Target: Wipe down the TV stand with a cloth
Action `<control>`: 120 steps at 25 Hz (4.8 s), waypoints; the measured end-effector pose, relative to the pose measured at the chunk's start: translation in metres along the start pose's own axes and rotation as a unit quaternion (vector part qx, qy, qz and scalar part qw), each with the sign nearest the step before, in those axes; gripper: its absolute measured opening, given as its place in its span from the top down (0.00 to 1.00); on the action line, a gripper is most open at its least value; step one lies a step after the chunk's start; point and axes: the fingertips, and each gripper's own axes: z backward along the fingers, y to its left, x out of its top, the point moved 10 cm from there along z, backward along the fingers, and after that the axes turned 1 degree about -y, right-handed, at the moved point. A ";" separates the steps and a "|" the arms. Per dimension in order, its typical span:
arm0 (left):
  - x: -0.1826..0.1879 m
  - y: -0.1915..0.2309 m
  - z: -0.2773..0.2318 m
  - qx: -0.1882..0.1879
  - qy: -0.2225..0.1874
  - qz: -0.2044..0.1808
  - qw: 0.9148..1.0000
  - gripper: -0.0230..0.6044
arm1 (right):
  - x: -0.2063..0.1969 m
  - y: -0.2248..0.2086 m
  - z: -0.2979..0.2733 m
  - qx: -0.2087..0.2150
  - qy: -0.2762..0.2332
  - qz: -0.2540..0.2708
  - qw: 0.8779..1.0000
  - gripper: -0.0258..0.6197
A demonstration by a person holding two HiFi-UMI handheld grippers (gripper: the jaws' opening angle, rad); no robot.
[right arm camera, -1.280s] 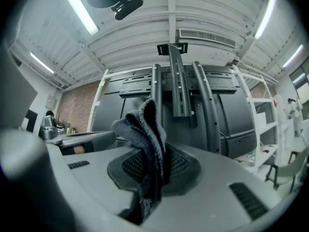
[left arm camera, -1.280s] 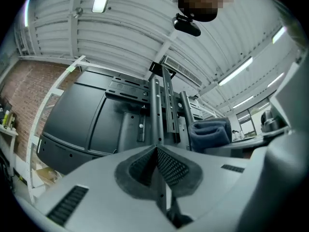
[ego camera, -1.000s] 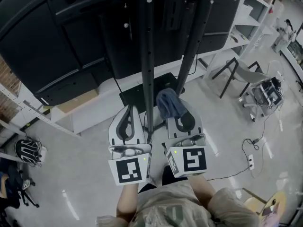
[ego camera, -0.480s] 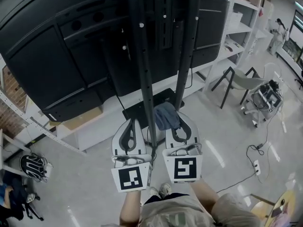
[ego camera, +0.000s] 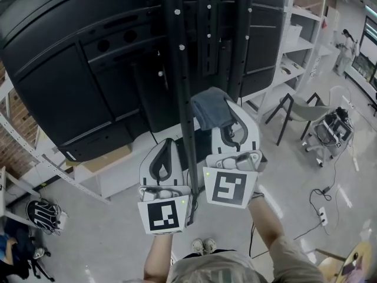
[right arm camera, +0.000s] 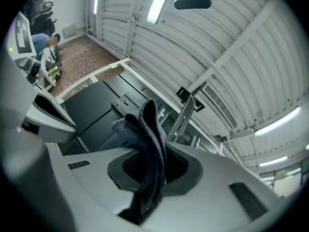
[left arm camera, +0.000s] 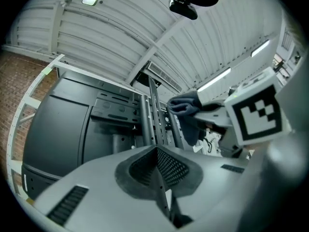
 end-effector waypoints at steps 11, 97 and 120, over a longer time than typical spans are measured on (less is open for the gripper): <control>0.009 0.003 -0.025 -0.035 -0.012 0.015 0.999 0.94 | 0.078 -0.038 -0.149 -0.047 -0.080 0.186 0.978 0.87; -0.045 0.013 -0.023 -0.008 0.053 0.046 0.998 0.94 | -0.025 0.055 -0.132 0.062 0.001 0.323 0.944 0.87; -0.097 0.016 -0.010 0.001 0.093 0.064 0.994 0.94 | -0.111 0.112 -0.081 0.121 0.047 0.317 0.939 0.87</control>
